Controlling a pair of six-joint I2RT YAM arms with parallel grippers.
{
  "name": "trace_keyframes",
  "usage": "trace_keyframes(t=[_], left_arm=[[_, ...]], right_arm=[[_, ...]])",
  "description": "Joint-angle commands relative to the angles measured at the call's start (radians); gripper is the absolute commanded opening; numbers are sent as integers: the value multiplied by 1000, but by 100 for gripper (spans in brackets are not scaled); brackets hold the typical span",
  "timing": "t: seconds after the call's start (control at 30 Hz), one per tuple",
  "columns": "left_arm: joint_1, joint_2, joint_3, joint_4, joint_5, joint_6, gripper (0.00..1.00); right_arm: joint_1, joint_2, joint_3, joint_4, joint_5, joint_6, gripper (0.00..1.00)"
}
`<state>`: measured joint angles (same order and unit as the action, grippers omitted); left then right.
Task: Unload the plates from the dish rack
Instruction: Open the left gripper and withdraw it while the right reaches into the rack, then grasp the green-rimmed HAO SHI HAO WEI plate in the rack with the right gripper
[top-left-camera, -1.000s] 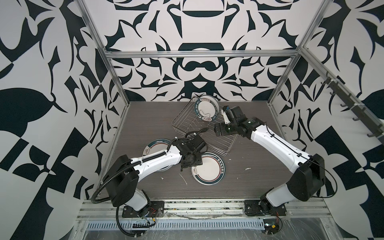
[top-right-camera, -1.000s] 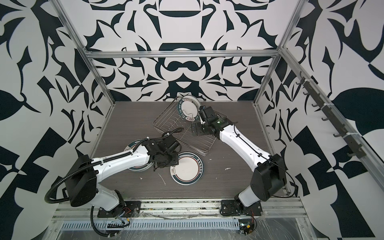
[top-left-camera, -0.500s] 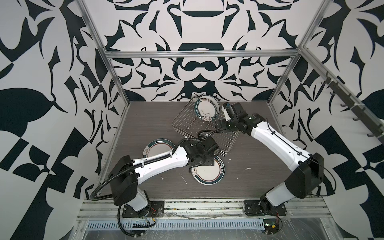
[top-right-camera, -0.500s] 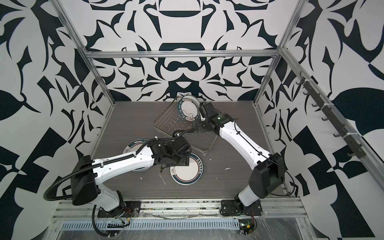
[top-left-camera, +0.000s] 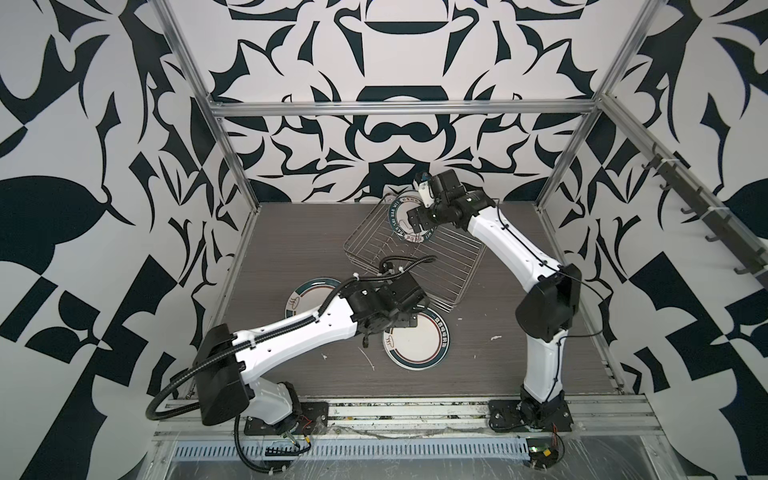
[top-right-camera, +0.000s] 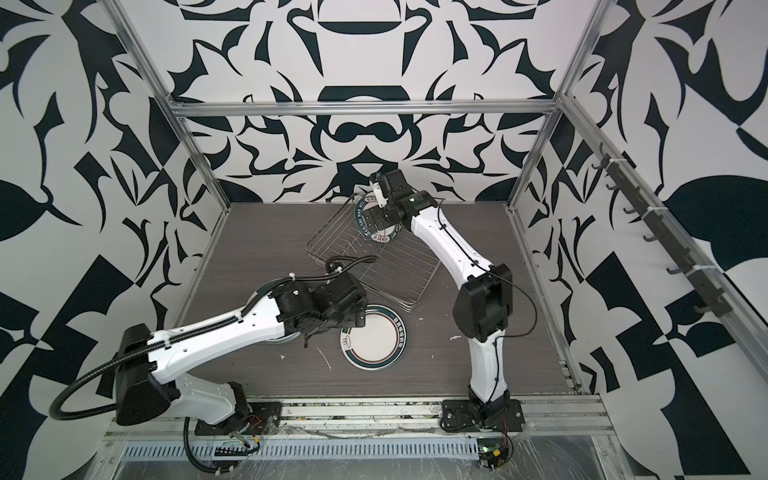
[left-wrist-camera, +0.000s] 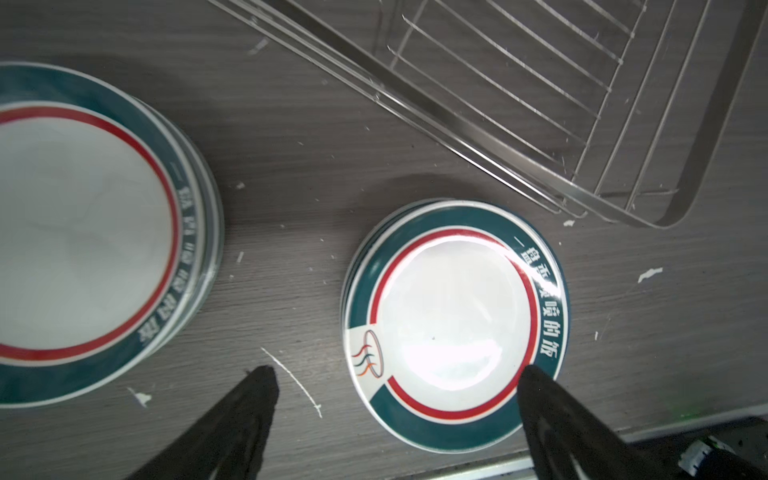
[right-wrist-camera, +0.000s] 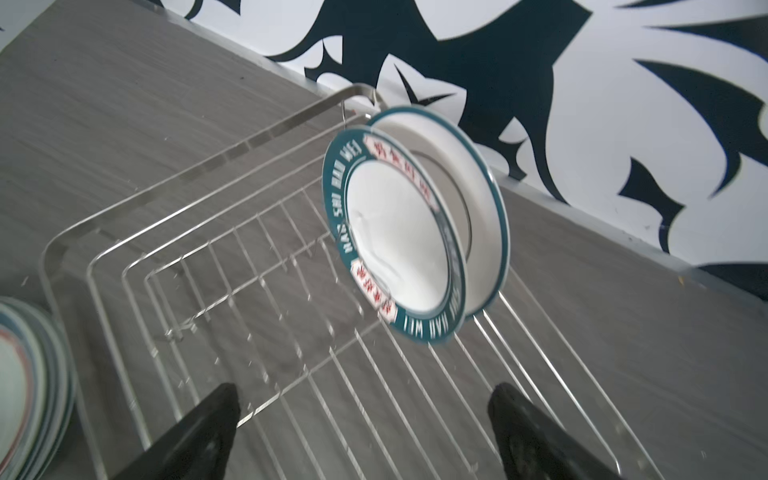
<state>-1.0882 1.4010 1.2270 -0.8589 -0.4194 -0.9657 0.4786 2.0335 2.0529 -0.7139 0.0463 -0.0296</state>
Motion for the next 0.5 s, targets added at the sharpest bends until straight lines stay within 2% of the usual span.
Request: trace_keyframes(t=[0.0, 0.27, 0.47], left_arm=[[23, -90, -56, -70, -114, -53, 99], [141, -367, -283, 76, -101, -127, 99], [196, -488, -371, 135, -86, -139, 99]], right_arm=[[-37, 43, 112, 18, -15, -61, 94], [-85, 158, 247, 22, -89, -75, 86], [-90, 197, 278, 28, -122, -62, 80]])
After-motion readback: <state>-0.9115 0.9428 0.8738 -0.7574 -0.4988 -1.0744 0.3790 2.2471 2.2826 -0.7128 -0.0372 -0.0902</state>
